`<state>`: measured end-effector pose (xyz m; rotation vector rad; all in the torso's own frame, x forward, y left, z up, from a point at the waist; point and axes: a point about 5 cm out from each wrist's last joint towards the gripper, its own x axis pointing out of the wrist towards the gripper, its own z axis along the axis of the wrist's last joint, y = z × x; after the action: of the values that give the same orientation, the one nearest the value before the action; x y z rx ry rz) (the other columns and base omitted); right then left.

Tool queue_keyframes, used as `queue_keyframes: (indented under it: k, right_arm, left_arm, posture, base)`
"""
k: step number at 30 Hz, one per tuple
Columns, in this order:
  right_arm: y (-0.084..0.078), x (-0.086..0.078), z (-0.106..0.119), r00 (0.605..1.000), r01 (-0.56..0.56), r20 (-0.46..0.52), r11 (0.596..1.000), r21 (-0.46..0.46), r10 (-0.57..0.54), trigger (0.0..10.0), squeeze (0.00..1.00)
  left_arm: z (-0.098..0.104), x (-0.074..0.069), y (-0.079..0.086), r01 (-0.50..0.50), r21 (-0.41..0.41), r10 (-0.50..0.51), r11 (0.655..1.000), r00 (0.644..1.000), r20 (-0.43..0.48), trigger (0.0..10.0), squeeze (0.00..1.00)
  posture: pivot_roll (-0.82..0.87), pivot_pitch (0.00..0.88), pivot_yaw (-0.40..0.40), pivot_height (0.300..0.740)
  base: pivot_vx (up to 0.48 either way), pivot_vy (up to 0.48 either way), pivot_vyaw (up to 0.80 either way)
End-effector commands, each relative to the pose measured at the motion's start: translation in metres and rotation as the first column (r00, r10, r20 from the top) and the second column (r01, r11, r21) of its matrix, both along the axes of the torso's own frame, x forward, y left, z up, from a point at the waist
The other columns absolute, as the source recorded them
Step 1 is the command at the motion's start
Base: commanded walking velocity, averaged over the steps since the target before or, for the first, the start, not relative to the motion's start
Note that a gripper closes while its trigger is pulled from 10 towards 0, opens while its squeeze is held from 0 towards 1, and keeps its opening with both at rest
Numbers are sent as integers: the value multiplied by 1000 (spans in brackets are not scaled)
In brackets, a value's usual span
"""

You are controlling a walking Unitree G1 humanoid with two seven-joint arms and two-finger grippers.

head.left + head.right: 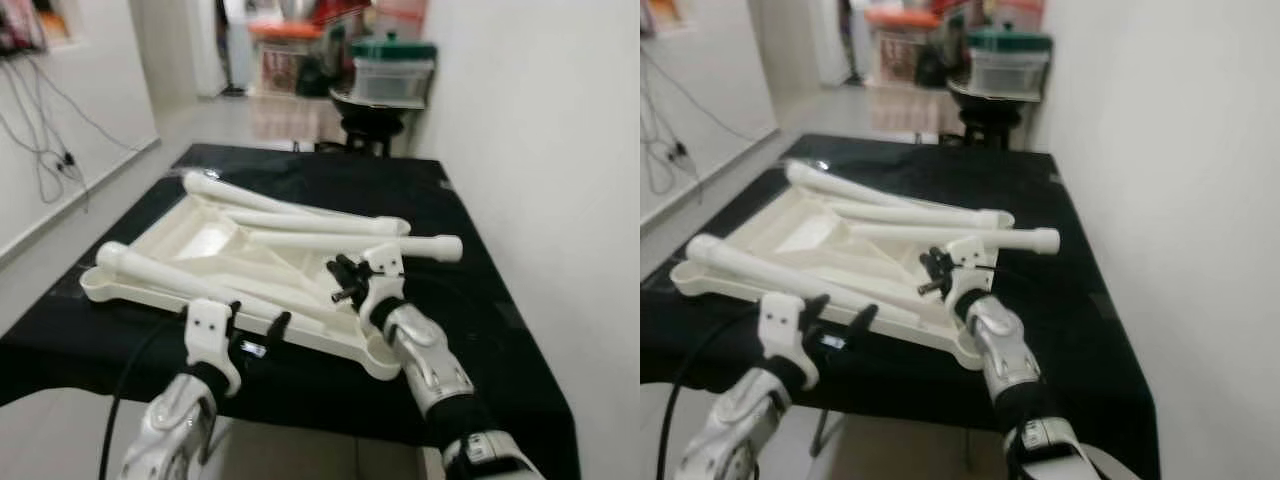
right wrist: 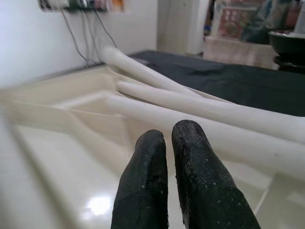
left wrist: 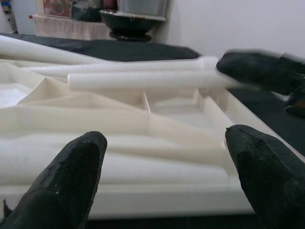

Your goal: Building children table

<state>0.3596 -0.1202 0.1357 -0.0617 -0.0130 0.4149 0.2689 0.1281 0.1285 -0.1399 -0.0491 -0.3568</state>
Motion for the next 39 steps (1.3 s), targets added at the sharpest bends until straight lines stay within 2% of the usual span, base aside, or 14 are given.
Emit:
queue_keyframes:
  k: [1,7,15,20,22,23,24,25,26,27,28,32,35,39]
  right_arm:
    - [2,2,-3,1000,21,-8,999,-38,-22,10000,0]
    - [-2,3,0,1000,13,0,997,-72,-13,10000,0]
    - [-4,1,14,976,-204,12,937,-284,216,10000,0]
    - [-12,-1,31,933,-332,-4,854,-400,361,10000,0]
    - [-20,-4,40,885,-449,-102,773,-447,455,10000,12]
    - [-20,-4,40,885,-449,-102,773,-447,455,10000,12]
    - [-22,-6,43,861,-495,-139,743,-451,489,10000,816]
    - [-22,-6,43,861,-495,-139,743,-451,489,10000,816]
    - [-24,-10,45,829,-547,-183,700,-460,528,10000,816]
    - [-27,-13,46,801,-583,-233,627,-516,552,10000,1000]
    - [-29,-16,46,783,-602,-269,575,-555,561,10000,1000]
    - [-33,-16,43,775,-609,-327,498,-618,541,10000,1000]
    - [-38,-15,40,786,-595,-371,440,-673,495,10000,1000]
    - [-52,-4,40,866,-492,-395,377,-785,307,10000,1000]
  left_arm:
    - [-1,1,1,3,-3,-3,1000,1000,-16,10000,0]
    - [0,1,-1,12,-2,-12,1000,1000,-12,10000,0]
    - [-9,-13,-14,158,73,-154,985,986,-55,10000,0]
    - [-19,-24,-17,221,114,-209,969,972,-105,10000,0]
    - [-23,-27,-15,217,118,-200,969,970,-138,10000,0]
    - [-23,-27,-15,217,118,-200,969,970,-138,10000,0]
    - [-24,-28,-14,217,117,-199,969,969,-150,10000,0]
    - [-24,-28,-14,217,117,-199,969,969,-150,10000,0]
    - [-25,-31,-14,226,120,-206,967,965,-162,10000,0]
    - [-27,-36,-15,246,121,-223,962,959,-177,10000,0]
    - [-29,-39,-16,261,123,-236,958,954,-186,10000,0]
    - [-30,-43,-17,278,121,-251,953,947,-199,10000,0]
    - [-31,-44,-17,282,121,-254,952,946,-203,10000,0]
    - [-30,-44,-19,282,123,-254,951,946,-202,10000,0]
  posture:
    - [9,0,-42,740]
    - [9,0,-40,740]
    - [12,0,-40,740]
    - [15,0,-46,740]
    - [18,0,-48,740]
    - [18,0,-48,740]
    - [19,0,-50,740]
    - [19,0,-50,740]
    - [20,0,-52,740]
    - [19,0,-51,740]
    - [19,0,-51,740]
    - [18,0,-52,740]
    - [17,0,-53,740]
    - [18,0,-56,740]
  base:
    - [428,0,0]
    - [433,0,0]
    - [108,0,0]
    - [0,0,0]
    - [0,0,0]
    - [0,0,0]
    - [0,0,0]
    - [0,0,0]
    - [0,0,0]
    - [0,0,0]
    - [0,0,0]
    - [0,0,0]
    - [0,0,0]
    - [0,0,0]
